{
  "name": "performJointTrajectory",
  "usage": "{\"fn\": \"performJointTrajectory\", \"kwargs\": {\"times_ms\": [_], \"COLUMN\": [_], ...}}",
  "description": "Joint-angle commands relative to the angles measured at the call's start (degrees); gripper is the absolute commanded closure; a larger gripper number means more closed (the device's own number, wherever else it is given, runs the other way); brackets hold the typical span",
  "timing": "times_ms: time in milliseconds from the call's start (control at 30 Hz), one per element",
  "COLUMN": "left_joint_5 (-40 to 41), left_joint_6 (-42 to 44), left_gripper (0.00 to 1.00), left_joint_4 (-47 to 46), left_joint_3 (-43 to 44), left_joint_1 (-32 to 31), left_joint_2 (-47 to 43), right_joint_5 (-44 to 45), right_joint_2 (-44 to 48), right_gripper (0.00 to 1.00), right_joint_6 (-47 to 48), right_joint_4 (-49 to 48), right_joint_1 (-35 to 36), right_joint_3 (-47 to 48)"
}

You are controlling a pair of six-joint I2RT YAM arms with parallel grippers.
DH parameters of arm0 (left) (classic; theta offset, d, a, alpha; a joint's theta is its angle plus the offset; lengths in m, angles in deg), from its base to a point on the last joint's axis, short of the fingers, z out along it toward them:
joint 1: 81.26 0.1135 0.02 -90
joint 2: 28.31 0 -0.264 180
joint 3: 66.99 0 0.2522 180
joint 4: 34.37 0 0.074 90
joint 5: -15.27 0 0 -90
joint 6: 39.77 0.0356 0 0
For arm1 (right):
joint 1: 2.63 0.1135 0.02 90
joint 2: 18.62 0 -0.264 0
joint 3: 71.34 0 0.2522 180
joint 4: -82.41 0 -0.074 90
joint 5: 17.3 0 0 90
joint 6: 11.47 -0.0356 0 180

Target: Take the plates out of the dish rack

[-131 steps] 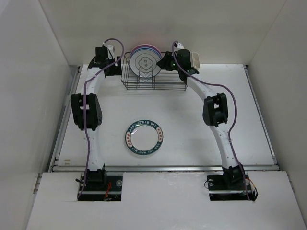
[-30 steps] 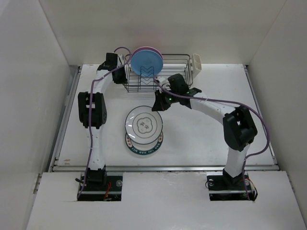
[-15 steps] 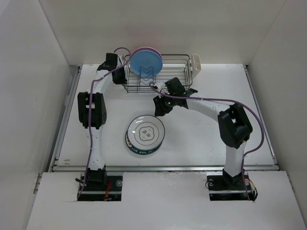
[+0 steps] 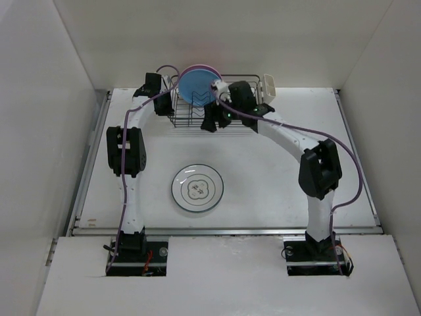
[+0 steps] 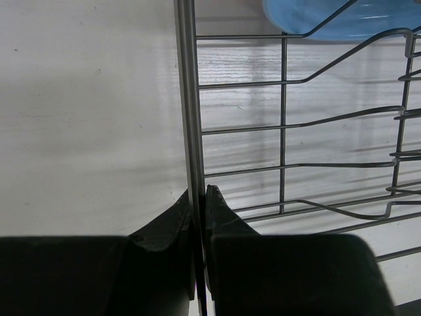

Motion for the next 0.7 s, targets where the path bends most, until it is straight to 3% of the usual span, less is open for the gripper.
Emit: {"fn": "performJointTrajectory", "kwargs": {"times_ms": [0,33,133,267,333,500,667], "left_joint_5": [2.5,2.5,2.5,3.2,3.2,3.2,1.8], "left_joint_6": [4.0,4.9,5.9,9.9,13.3,15.3,14.8], "left_gripper": [1.0,1.0,1.0,1.0,1.0,1.0,1.0], "left_joint_4": [3.3,3.3,3.3,4.1,5.2,7.1,7.1], "left_joint_3": [-0.9,-0.9,-0.9,-0.9,-0.9,0.5,1.0], "left_joint_1": [0.4,0.4,-0.2,-0.7,-1.2,-1.2,-1.2], "left_joint_2": [-4.3,-4.3,-4.3,-4.8,-4.8,-3.0,-2.4], "right_joint_5": [9.0,11.4,18.4,22.9,22.9,23.3,31.6], "right_joint_2": [-2.5,-5.7,-13.3,-22.4,-25.2,-30.3,-33.5], "right_gripper": [0.2,0.16,0.16,0.33,0.33,0.34,0.34], "right_joint_6": [-9.6,-11.1,-14.2,-14.8,-15.5,-17.8,-21.4], "right_joint_4": [-14.2,-15.7,-21.2,-23.6,-24.7,-33.0,-39.0], "right_joint_1": [-4.6,-5.2,-6.6,-7.6,-7.6,-7.6,-7.6], "right_joint_3": [12.9,15.3,24.0,35.2,38.5,37.8,37.3]}}
